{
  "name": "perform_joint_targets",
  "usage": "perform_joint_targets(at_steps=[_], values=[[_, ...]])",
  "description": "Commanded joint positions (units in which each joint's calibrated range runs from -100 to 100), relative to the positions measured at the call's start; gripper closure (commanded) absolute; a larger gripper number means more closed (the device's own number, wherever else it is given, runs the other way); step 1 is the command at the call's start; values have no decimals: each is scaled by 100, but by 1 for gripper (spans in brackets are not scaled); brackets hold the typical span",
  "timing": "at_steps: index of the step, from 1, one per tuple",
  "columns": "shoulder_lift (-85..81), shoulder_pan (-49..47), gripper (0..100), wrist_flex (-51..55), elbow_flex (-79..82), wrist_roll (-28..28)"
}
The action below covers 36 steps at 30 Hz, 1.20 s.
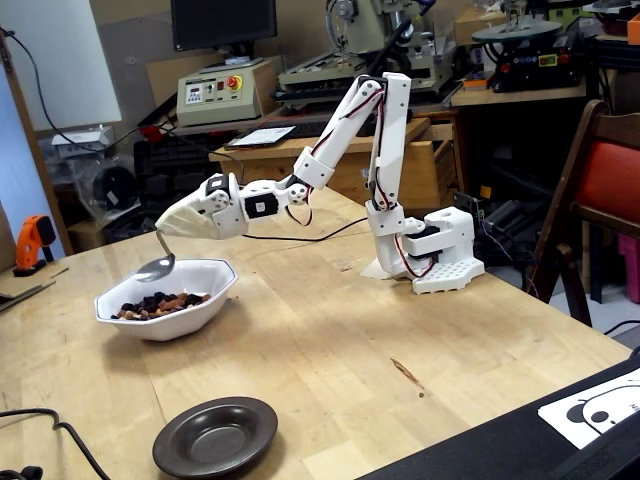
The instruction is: Use spoon to transfer food from the white bowl to brown plate
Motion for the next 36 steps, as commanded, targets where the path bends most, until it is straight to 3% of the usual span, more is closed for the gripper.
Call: perform_joint_targets(at_steps=[1, 11, 36], values=[[32, 26, 98, -501, -337, 225], [58, 12, 98, -588, -169, 1123], [66, 4, 98, -470, 937, 1402]])
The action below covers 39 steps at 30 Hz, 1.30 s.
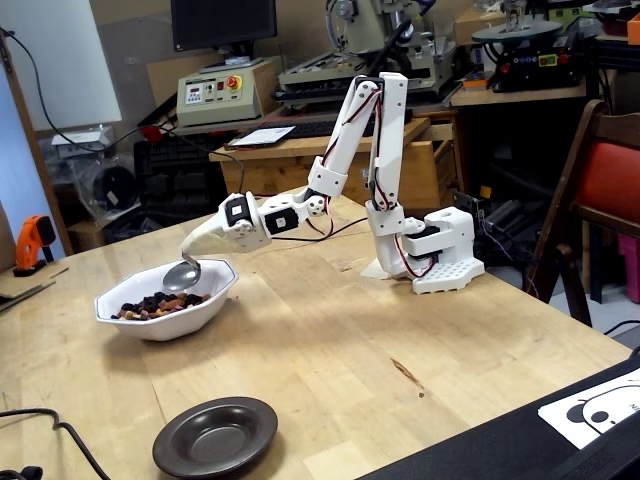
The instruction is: Use spoon to transfer food from the white bowl to brown plate
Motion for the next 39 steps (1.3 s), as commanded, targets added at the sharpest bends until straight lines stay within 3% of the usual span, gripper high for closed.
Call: perform_joint_targets(at_steps=[1, 13, 26, 39], values=[[-54, 4, 98, -52, -22, 205], [-54, -25, 98, -28, 22, 357], [357, -966, 98, -28, -40, 322], [391, -929, 98, -84, -49, 361]])
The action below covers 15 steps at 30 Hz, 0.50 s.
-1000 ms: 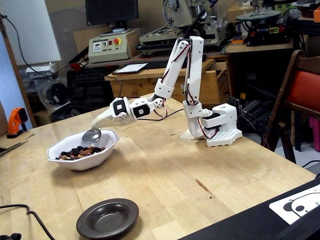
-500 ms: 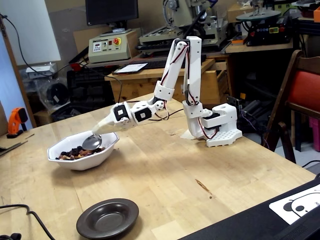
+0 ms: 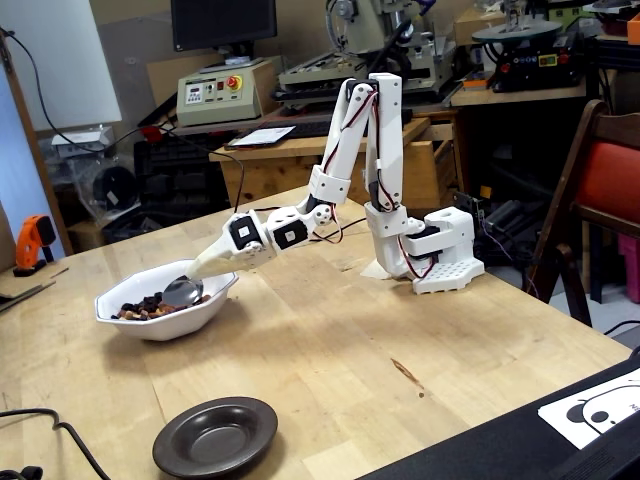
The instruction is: Use spoon to transfer food from the white bowl to brown plate
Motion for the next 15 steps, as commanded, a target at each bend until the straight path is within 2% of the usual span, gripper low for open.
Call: perform_joint_targets(at_steps=[1, 8, 15], values=[[-47, 13, 98, -84, -99, 15], [-73, 42, 98, -60, -99, 283], [-98, 605, 98, -76, -99, 400]])
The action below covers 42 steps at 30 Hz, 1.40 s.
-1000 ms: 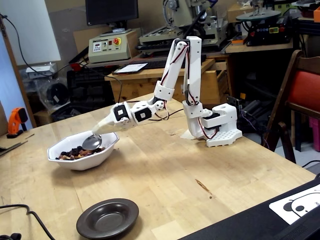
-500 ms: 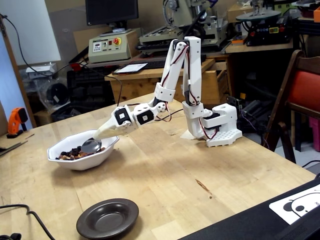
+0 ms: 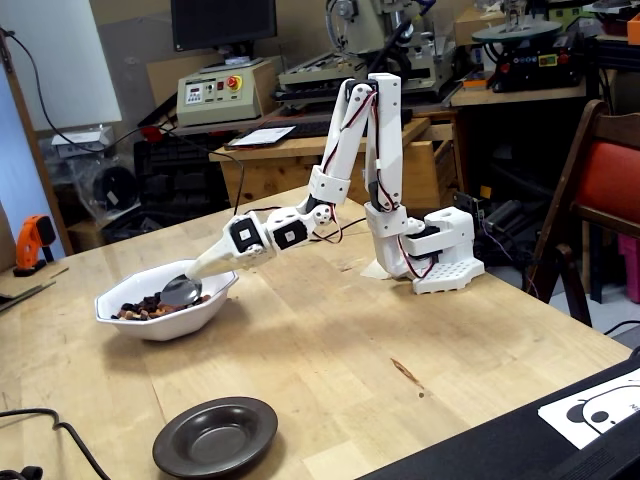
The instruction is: Use spoon to transfer food from the white bowl to brown plate
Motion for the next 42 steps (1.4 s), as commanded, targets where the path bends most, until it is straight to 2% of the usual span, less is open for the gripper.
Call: perform_joint_targets(at_steps=[1, 8, 24, 30, 37, 42], values=[[-98, 373, 98, -76, -99, 34], [-115, 699, 98, -60, -99, 34], [-55, 654, 98, -52, -99, 24], [-47, 150, 98, -28, -90, -15], [-38, -420, 98, -28, -90, -518], [-38, -524, 98, -28, -90, -635]])
